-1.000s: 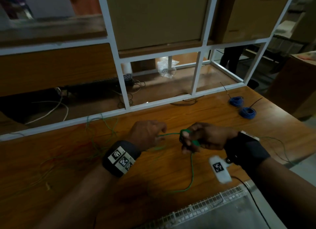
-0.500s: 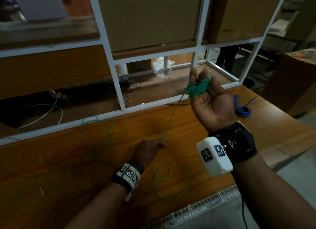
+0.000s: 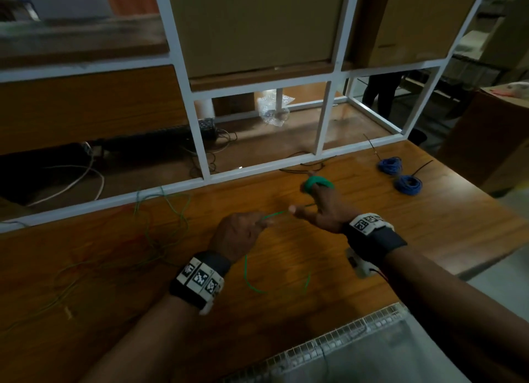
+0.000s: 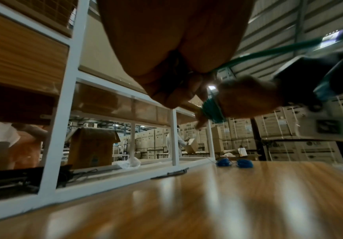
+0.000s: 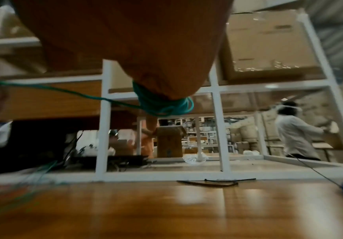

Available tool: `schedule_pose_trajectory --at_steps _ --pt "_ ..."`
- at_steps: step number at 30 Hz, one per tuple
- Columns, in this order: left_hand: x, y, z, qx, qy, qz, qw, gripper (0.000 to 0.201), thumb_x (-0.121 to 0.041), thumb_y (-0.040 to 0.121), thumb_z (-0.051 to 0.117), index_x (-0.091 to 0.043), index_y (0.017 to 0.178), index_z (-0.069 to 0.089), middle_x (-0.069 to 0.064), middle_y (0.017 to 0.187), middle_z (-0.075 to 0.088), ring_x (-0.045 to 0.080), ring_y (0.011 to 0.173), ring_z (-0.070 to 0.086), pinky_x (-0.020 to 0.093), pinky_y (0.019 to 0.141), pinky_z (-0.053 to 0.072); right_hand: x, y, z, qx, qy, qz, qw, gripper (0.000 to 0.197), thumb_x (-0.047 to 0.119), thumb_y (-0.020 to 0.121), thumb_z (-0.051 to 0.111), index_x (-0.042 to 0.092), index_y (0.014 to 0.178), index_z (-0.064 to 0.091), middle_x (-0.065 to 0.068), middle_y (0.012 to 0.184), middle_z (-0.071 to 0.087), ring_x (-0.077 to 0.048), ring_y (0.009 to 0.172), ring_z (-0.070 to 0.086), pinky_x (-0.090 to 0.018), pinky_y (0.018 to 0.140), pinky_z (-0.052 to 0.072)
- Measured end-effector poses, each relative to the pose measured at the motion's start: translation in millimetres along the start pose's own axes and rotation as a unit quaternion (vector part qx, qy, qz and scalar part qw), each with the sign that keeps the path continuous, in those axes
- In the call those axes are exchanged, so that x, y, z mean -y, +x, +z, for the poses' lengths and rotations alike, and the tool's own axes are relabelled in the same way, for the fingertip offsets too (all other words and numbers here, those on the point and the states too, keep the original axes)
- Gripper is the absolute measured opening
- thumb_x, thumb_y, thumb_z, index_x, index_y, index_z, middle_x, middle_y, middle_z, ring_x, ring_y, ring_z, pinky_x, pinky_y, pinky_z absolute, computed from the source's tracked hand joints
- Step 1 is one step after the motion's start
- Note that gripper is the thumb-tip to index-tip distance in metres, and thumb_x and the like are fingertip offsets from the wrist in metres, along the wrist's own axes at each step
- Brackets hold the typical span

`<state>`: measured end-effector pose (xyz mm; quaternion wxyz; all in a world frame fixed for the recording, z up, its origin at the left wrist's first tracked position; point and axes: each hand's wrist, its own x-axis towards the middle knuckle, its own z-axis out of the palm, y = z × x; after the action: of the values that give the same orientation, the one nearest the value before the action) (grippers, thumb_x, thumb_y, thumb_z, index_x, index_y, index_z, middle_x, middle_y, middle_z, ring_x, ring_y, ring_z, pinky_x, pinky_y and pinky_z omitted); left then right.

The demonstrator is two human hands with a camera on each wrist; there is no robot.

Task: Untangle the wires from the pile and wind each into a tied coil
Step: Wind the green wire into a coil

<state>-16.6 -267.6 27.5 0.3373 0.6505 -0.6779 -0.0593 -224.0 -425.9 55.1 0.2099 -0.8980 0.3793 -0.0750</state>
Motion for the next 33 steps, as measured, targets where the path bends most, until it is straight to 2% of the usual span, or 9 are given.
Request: schedule_pose_trajectory --at_steps 4,8,11,15,19,22,27,30,33 --pt "-0.7 24.4 -24.4 -0.028 0.016 0.041 0.999 0.035 -0.04 0.101 0.046 -0.015 0.093 0.07 -0.002 0.074 0.066 0.016 0.063 0.059 0.033 0.056 0.049 7.2 -5.7 5.1 0.124 -0.069 -0.06 0.988 0.026 0.036 0.098 0.063 0.012 0.107 0.067 -0.001 0.105 0.067 -0.021 0.096 0.066 -0.034 0.08 0.05" --pt "4.1 45.1 -38.9 -0.066 -0.017 0.029 0.997 0.021 -0.027 0.097 0.061 -0.012 0.101 0.075 0.003 0.091 0.075 0.007 0.076 0.066 0.02 0.07 0.051 20.9 -27.3 -15.3 0.25 0.195 -0.048 0.947 0.037 0.037 0.108 0.049 0.016 0.096 0.076 0.002 0.092 0.077 -0.011 0.087 0.065 -0.03 0.084 0.048" --pt "-4.9 52.7 -37.5 -0.062 -0.095 0.006 0.993 0.014 -0.021 0.096 0.063 -0.017 0.099 0.076 -0.011 0.077 0.069 -0.007 0.065 0.059 0.009 0.063 0.044 34.9 -47.9 -29.1 0.309 0.471 -0.087 0.822 0.033 0.024 0.108 0.044 0.003 0.101 0.069 -0.013 0.09 0.075 -0.029 0.117 0.066 -0.04 0.104 0.047" --pt "-22.9 62.6 -18.5 -0.057 -0.236 -0.063 0.968 0.018 -0.02 0.098 0.059 -0.033 0.095 0.072 0.012 0.071 0.066 0.021 0.059 0.061 0.03 0.051 0.05 51.1 -48.2 -45.5 0.254 0.724 -0.131 0.628 0.033 0.022 0.105 0.043 -0.005 0.115 0.06 -0.02 0.099 0.071 -0.036 0.12 0.059 -0.041 0.105 0.049" --pt "-48.3 63.9 1.0 0.022 -0.205 -0.113 0.972 0.02 -0.009 0.1 0.051 -0.012 0.099 0.071 0.001 0.067 0.064 0.013 0.055 0.057 0.03 0.052 0.049 52.1 -36.4 -61.7 0.065 0.826 -0.118 0.548 0.045 0.025 0.11 0.031 -0.008 0.135 0.048 -0.018 0.114 0.069 -0.028 0.123 0.058 -0.041 0.124 0.029" --pt "-59.4 52.8 16.5 0.08 -0.274 -0.144 0.947 0.024 -0.02 0.101 0.05 -0.028 0.093 0.072 0.011 0.07 0.062 0.016 0.055 0.053 0.03 0.049 0.044 42.7 -30.5 -67.1 -0.081 0.785 -0.081 0.609 0.054 0.041 0.107 0.035 -0.005 0.13 0.053 -0.015 0.115 0.072 -0.029 0.126 0.059 -0.043 0.123 0.031" --pt "-71.6 48.8 10.5 0.134 -0.265 -0.167 0.94 0.024 -0.027 0.102 0.05 -0.022 0.092 0.072 -0.004 0.069 0.06 0.012 0.059 0.055 0.032 0.053 0.047 26.1 -41.7 -44.6 -0.132 0.293 -0.025 0.947 0.06 0.067 0.095 0.048 0.015 0.124 0.059 0.001 0.111 0.066 0.0 0.101 0.061 -0.026 0.089 0.05" --pt "-66.5 54.4 -1.5 0.114 -0.168 -0.164 0.965 0.022 -0.041 0.093 0.064 -0.022 0.083 0.07 -0.009 0.082 0.068 0.009 0.075 0.063 0.031 0.066 0.055 11.9 -47.0 -24.6 0.021 0.065 -0.015 0.998 0.071 0.055 0.083 0.075 0.016 0.137 0.051 0.002 0.129 0.063 -0.013 0.116 0.061 -0.036 0.099 0.053" --pt "-63.5 52.9 -13.9 0.145 -0.176 -0.162 0.96 0.016 -0.035 0.085 0.076 -0.021 0.08 0.071 -0.013 0.076 0.067 -0.002 0.06 0.059 0.018 0.052 0.045 13.9 -49.6 -21.2 0.103 -0.018 -0.041 0.994 0.029 0.026 0.095 0.071 0.01 0.119 0.064 -0.004 0.117 0.064 -0.021 0.105 0.063 -0.04 0.091 0.054"
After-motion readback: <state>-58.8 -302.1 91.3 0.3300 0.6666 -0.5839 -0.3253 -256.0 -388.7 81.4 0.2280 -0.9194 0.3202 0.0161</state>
